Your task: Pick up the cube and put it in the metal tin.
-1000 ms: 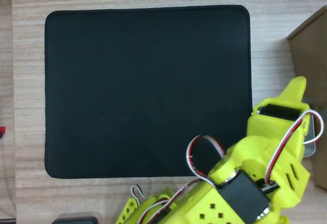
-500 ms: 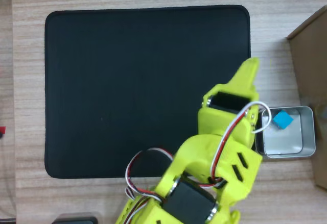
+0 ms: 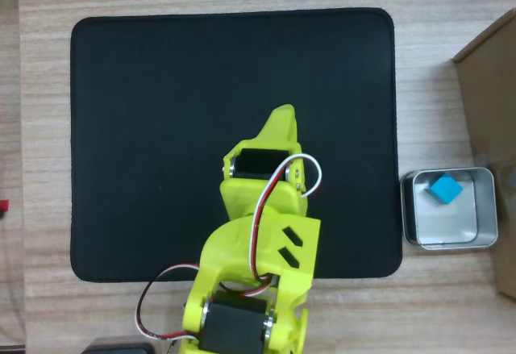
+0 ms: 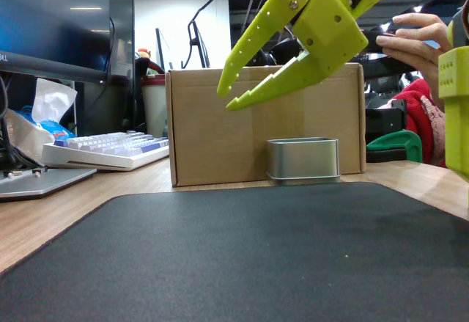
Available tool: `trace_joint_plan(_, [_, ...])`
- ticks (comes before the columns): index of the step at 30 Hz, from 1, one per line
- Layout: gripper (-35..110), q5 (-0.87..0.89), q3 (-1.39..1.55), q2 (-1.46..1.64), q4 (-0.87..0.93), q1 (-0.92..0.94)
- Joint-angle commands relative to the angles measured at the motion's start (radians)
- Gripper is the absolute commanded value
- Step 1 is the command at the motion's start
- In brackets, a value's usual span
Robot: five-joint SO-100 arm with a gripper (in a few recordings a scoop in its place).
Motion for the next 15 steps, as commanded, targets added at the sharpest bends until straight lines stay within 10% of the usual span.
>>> trace_joint_plan(1, [0, 0.011, 0.035, 0.063, -0.012, -0.026])
trace_joint_plan(15, [0, 0.035, 0.256, 0.382, 0.121, -0.158])
